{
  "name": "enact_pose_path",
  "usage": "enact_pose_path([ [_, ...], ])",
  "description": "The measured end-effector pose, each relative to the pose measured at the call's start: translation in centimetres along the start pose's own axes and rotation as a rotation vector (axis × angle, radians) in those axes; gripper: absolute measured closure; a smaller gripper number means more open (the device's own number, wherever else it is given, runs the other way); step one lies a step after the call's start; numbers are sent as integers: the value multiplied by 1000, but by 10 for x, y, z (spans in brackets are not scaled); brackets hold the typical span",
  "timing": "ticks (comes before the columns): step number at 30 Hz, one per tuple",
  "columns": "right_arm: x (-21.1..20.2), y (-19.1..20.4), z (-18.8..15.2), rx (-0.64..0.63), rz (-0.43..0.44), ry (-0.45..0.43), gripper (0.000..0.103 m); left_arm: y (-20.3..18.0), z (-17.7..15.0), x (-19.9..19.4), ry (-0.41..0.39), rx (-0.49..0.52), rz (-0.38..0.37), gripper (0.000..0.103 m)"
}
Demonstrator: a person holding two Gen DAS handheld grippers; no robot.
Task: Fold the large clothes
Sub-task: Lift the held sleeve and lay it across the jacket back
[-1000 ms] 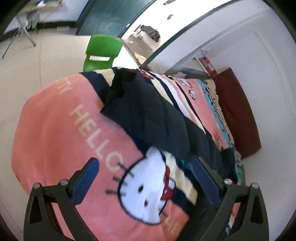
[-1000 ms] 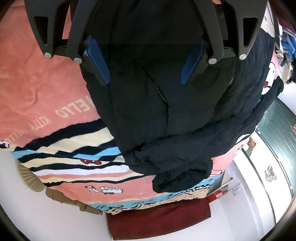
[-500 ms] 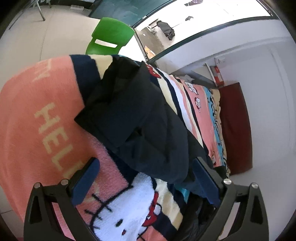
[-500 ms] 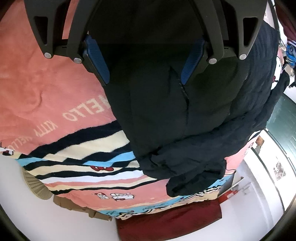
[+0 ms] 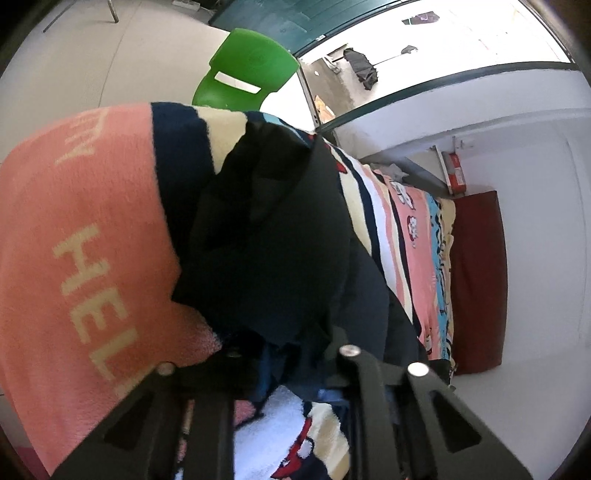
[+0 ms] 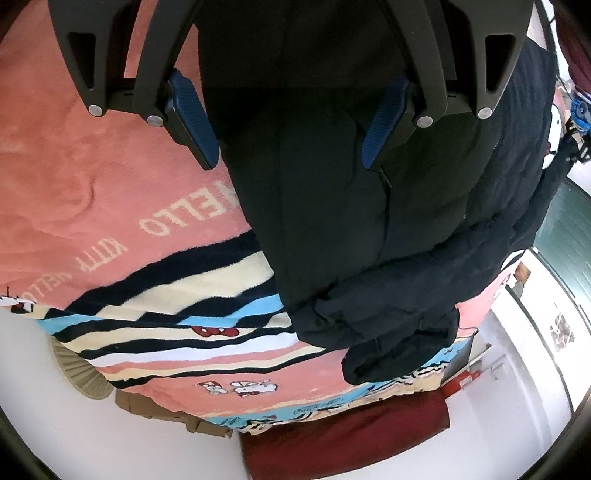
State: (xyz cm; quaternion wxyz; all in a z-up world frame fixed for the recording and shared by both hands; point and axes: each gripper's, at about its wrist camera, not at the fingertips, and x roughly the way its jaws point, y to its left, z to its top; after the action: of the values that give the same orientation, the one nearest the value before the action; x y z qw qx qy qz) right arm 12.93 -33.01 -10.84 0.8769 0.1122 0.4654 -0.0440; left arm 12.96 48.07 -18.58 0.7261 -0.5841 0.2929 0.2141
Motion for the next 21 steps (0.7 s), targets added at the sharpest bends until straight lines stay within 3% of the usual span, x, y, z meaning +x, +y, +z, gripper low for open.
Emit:
enact_pose_path([
  [7, -2, -2, 1, 11, 27, -12, 24, -39, -10, -11, -40, 157, 74, 96],
  [21, -5, -12, 0, 42, 91, -41, 24, -166, -66, -68, -96, 466, 5, 97],
])
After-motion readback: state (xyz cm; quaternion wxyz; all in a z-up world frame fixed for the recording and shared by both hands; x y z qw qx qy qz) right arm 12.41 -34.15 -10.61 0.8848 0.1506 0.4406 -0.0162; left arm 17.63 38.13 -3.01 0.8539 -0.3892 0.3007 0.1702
